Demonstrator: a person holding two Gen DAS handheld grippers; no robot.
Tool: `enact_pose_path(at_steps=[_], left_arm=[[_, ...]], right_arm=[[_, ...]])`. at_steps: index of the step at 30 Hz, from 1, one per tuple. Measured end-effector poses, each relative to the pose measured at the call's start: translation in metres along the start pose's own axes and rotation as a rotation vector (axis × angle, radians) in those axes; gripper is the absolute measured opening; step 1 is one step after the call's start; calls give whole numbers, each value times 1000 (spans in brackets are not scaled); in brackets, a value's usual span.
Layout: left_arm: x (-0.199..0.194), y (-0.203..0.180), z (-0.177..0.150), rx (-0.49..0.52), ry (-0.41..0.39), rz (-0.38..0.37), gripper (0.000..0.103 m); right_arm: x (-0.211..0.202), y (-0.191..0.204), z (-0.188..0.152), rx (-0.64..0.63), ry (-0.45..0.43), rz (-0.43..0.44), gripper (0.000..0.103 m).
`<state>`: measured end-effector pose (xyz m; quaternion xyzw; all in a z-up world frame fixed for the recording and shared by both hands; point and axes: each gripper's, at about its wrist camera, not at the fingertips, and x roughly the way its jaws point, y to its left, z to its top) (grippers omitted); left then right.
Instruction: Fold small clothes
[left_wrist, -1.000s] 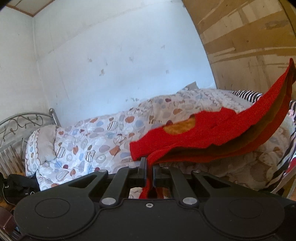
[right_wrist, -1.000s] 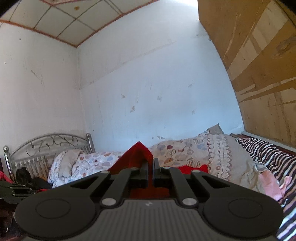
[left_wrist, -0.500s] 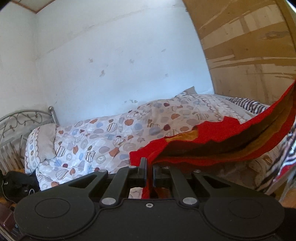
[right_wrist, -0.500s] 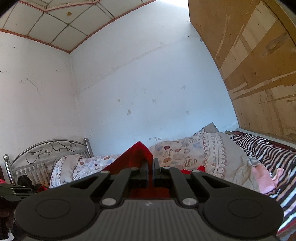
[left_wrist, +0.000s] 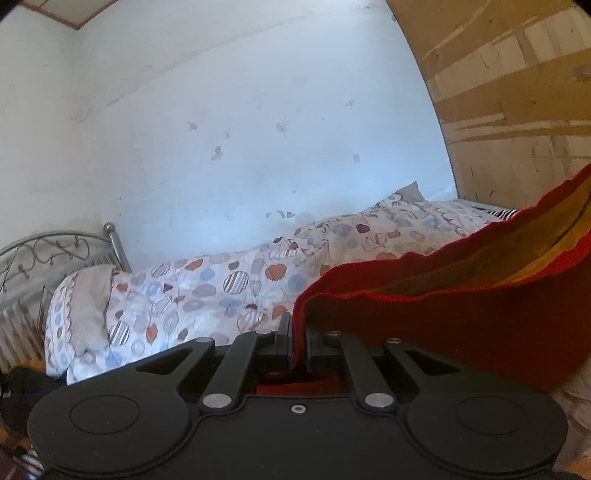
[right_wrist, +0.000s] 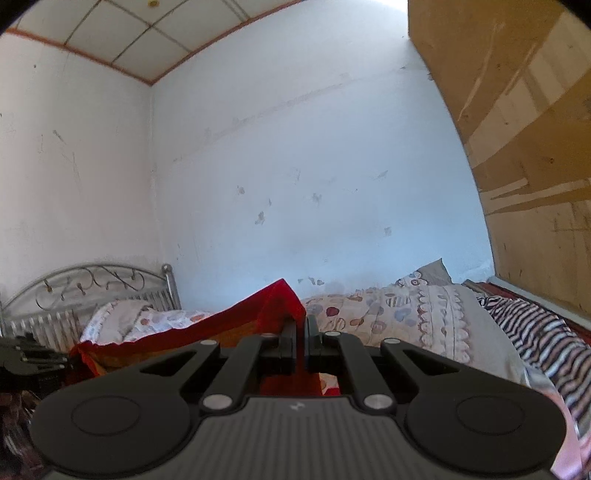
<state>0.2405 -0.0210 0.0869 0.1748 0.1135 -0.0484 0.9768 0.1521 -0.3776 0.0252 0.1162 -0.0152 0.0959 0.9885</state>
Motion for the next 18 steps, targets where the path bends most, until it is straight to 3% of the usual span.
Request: enact_pose_path(at_steps=[9, 18], left_arm=[[134, -4, 21, 103, 79, -30, 8], [237, -17, 2, 135, 195, -59, 8]], right_arm=[[117, -34, -7, -24, 108, -27, 4], [210, -69, -44, 43, 266, -75, 4]])
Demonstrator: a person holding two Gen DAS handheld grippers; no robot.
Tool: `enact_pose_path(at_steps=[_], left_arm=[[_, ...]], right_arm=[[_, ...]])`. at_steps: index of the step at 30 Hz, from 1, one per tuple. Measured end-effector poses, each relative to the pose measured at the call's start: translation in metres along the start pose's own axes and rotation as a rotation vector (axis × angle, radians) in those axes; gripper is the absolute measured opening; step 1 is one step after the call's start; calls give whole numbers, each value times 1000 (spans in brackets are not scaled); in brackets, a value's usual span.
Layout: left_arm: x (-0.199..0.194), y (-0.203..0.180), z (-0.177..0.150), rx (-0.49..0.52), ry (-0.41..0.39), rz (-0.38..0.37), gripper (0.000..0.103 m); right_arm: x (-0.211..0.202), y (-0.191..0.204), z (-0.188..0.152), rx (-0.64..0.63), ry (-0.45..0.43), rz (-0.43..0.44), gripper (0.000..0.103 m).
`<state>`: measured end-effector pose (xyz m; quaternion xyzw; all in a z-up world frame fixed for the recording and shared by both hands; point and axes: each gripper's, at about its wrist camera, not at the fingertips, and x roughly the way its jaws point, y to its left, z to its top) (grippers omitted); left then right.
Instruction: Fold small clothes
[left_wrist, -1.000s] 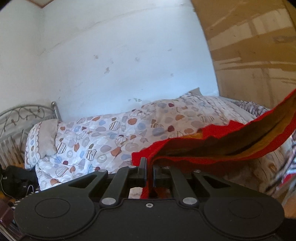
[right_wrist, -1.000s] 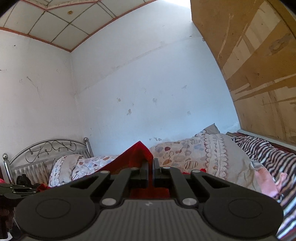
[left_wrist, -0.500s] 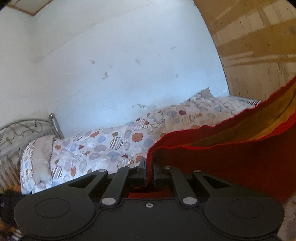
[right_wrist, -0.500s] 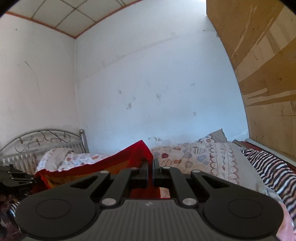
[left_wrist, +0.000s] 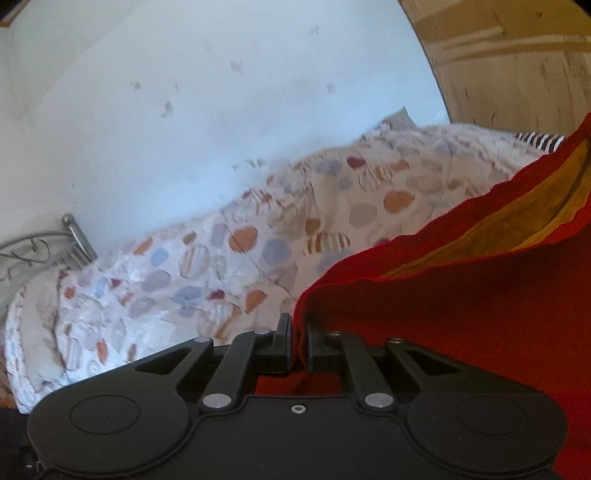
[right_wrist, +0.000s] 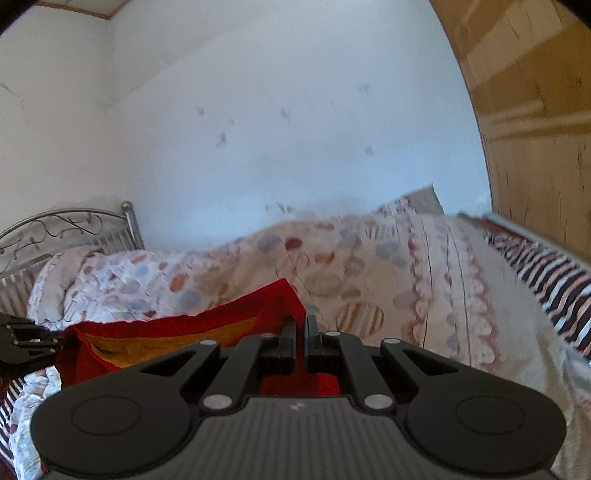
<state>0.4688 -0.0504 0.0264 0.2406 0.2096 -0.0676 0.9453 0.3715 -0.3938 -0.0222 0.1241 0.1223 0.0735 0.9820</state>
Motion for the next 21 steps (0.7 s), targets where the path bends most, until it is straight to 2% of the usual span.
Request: enact_pose_path(at_steps=[8, 13, 16, 17, 20, 21], left_arm=[[57, -8, -14, -51, 90, -38, 10], [78, -9, -18, -41, 117, -41, 17], [86, -2, -19, -39, 122, 36, 19], [87, 3, -19, -57, 122, 41, 20], [89, 27, -21, -168, 133, 21, 32], [88, 35, -22, -206, 134, 26, 40]], right_arm=[[49, -17, -14, 50, 92, -34, 4], [68, -25, -20, 78, 135, -55, 5], [76, -28, -24, 89, 160, -66, 5], [78, -29, -26, 91, 167, -70, 5], [82, -31, -32, 98, 181, -79, 5], [83, -33, -33, 103, 186, -82, 5]])
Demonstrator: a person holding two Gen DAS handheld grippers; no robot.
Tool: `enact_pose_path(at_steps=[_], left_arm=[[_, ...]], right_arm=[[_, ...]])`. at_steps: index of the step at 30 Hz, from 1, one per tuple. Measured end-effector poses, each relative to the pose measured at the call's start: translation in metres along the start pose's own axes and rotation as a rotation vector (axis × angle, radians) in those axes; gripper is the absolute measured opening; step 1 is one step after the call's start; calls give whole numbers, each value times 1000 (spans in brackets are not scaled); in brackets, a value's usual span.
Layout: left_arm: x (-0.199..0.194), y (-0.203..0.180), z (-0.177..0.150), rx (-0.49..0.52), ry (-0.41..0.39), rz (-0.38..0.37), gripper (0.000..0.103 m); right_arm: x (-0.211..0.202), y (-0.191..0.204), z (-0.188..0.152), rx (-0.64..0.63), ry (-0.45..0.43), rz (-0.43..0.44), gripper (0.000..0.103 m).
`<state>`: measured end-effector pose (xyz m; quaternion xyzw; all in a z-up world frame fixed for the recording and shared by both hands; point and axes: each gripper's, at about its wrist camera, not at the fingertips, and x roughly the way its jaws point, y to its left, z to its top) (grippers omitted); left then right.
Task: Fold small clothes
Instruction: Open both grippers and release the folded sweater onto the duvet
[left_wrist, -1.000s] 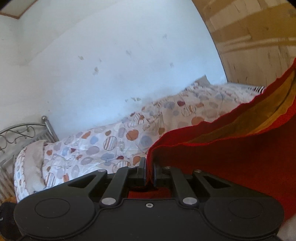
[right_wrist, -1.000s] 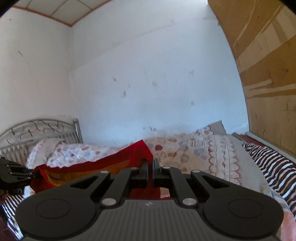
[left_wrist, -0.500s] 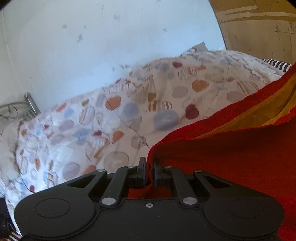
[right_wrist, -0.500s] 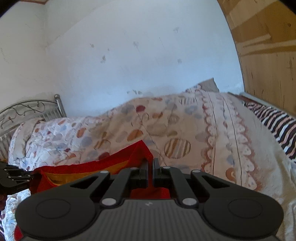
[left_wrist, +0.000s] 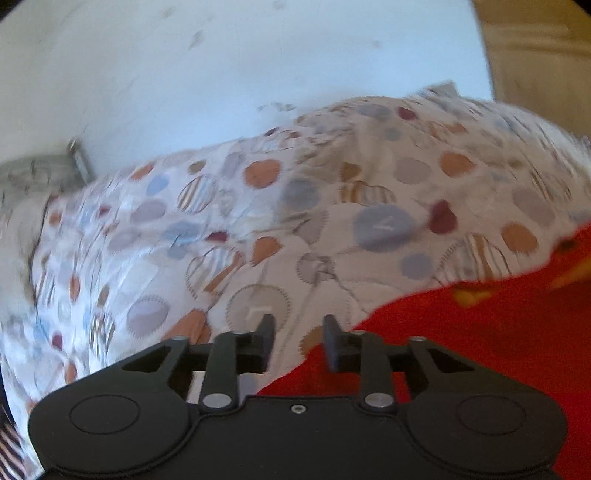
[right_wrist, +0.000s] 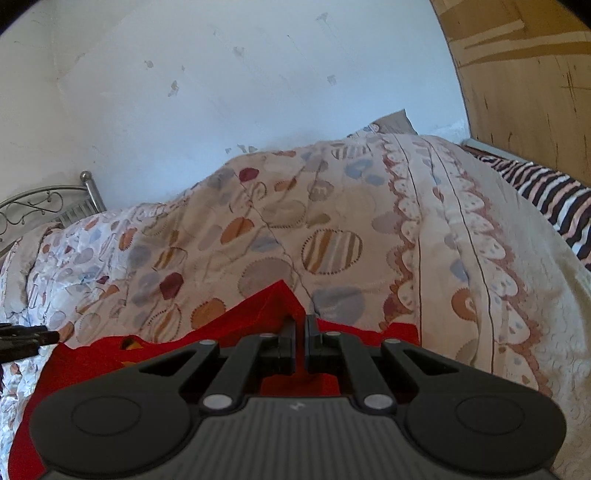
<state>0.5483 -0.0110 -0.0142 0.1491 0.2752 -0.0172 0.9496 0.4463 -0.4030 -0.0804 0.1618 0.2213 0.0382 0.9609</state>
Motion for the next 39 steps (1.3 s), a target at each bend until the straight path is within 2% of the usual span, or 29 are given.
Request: enact_pose_path(at_steps=[1, 2, 3, 4, 6, 7, 8, 10, 12, 14, 15, 17, 19, 20, 21, 22, 23, 24, 25, 26, 32, 35, 39], left_arm=[[-2, 7, -1, -32, -5, 4, 53], [-5, 16, -2, -63, -15, 7, 62], [-9, 22, -5, -87, -22, 9, 78], [-13, 28, -8, -111, -29, 8, 85], [-18, 37, -14, -141, -25, -11, 85], [-19, 42, -18, -158, -15, -34, 87], [-21, 44, -22, -175, -8, -55, 89], [-21, 50, -30, -220, 3, -116, 97], [-18, 51, -36, -253, 14, -168, 97], [-12, 48, -40, -263, 29, -186, 97], [-9, 46, -41, -264, 36, -191, 97], [-3, 40, -43, -262, 44, -203, 96], [2, 33, -43, -253, 44, -196, 88], [5, 29, -43, -244, 50, -182, 85], [8, 26, -43, -235, 60, -167, 75], [11, 24, -43, -228, 69, -154, 59], [13, 23, -43, -232, 69, -155, 49], [14, 23, -43, -241, 67, -172, 27], [14, 23, -43, -256, 61, -197, 9], [13, 23, -43, -266, 51, -206, 8], [2, 17, -37, -252, -51, -126, 5], [15, 10, -37, -230, -3, -105, 5], [28, 11, -45, -264, 49, -103, 6]], right_arm=[[1, -1, -1, 6, 6, -4, 6], [2, -3, -2, 12, 11, -5, 6], [3, -4, -2, 19, 16, -5, 7], [4, -6, -3, 26, 21, -6, 9], [3, -10, -4, 34, 24, -20, 11], [2, -12, -4, 38, 26, -24, 17], [1, -14, -4, 44, 27, -21, 37], [-3, -15, -3, 42, 19, -7, 60], [-5, -13, -2, 17, 20, 21, 63], [-3, -7, -1, -31, 44, 51, 78], [-1, -3, -1, -61, 66, 67, 81], [5, 7, -1, -122, 91, 87, 82], [14, 17, -2, -189, 127, 91, 82], [19, 24, -3, -224, 138, 81, 81], [23, 28, -4, -253, 141, 70, 77], [28, 33, -4, -286, 144, 57, 62], [33, 37, -5, -315, 151, 48, 30], [37, 40, -6, -332, 156, 38, 12], [40, 42, -5, -335, 155, 30, 5], [41, 42, -4, -327, 148, 39, 4], [34, 43, 1, -330, 47, 2, 3], [43, 43, -3, -344, 63, -23, 3], [53, 37, -10, -320, 86, -54, 3]])
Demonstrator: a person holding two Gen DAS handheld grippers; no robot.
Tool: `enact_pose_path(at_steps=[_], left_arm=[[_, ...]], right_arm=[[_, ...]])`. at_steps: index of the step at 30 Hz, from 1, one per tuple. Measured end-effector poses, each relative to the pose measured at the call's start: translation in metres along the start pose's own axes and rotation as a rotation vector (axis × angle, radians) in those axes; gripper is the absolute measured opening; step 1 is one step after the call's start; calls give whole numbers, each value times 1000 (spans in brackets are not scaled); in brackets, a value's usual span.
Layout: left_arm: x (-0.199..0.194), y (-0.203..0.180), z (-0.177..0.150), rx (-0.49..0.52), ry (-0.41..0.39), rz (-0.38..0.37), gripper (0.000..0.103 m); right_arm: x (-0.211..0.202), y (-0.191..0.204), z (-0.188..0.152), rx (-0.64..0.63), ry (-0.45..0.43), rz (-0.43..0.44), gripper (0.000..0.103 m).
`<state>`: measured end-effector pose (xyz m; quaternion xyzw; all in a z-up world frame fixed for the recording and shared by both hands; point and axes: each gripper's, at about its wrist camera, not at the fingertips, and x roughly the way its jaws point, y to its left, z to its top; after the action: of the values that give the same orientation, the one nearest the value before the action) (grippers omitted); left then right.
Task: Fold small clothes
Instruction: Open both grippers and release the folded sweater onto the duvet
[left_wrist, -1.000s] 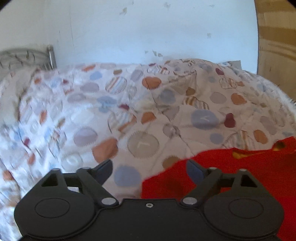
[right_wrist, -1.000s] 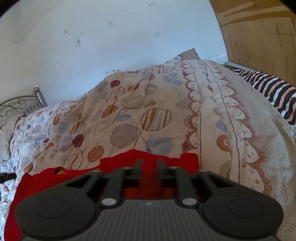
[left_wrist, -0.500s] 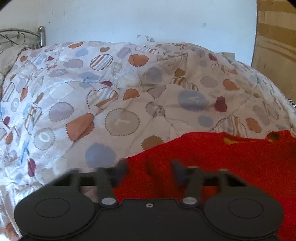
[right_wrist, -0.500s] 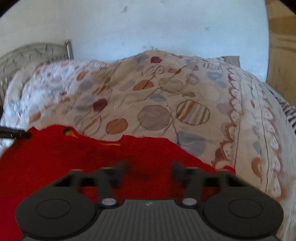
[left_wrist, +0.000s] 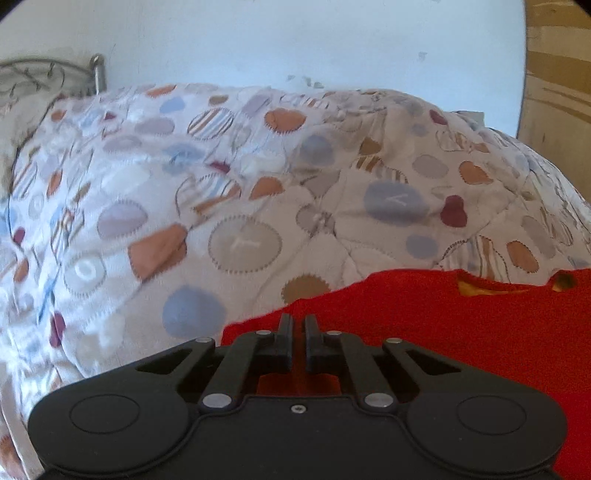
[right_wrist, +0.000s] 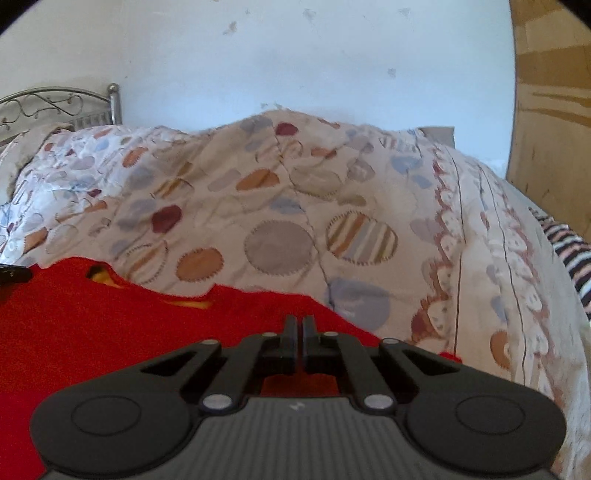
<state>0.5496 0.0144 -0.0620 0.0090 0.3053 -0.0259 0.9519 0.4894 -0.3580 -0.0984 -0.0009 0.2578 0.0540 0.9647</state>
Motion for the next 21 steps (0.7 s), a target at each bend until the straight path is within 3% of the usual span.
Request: enact_pose_path(at_steps=[3, 5, 6, 8, 10, 11, 14, 16, 19, 21], left_arm=[[-2, 0, 2, -1, 8, 0, 7], [-3, -1, 3, 0, 24, 3, 15], [-7, 0, 4, -3, 23, 3, 23], [-18, 1, 6, -13, 17, -7, 44], [-30, 2, 7, -28, 11, -13, 78], [-38, 3, 6, -36, 8, -6, 82], [-57, 2, 5, -40, 14, 6, 91], [-72, 0, 3, -43, 14, 23, 101], [-96, -1, -2, -47, 3, 34, 102], [-112, -2, -5, -50, 1, 38, 102]], right_arm=[[1, -2, -2, 10, 5, -6, 3], [-2, -1, -1, 13, 6, -5, 4], [-4, -2, -1, 19, 6, -3, 5], [-13, -1, 1, 35, 1, -18, 22], [-26, -2, 2, 48, -15, -25, 38], [-32, -3, 3, 55, -22, -28, 50], [-57, -1, 3, 69, -54, -40, 74], [-75, 3, 2, 73, -79, -46, 84], [-102, 8, 1, 96, -119, -42, 99], [-119, 13, 1, 103, -143, -38, 103]])
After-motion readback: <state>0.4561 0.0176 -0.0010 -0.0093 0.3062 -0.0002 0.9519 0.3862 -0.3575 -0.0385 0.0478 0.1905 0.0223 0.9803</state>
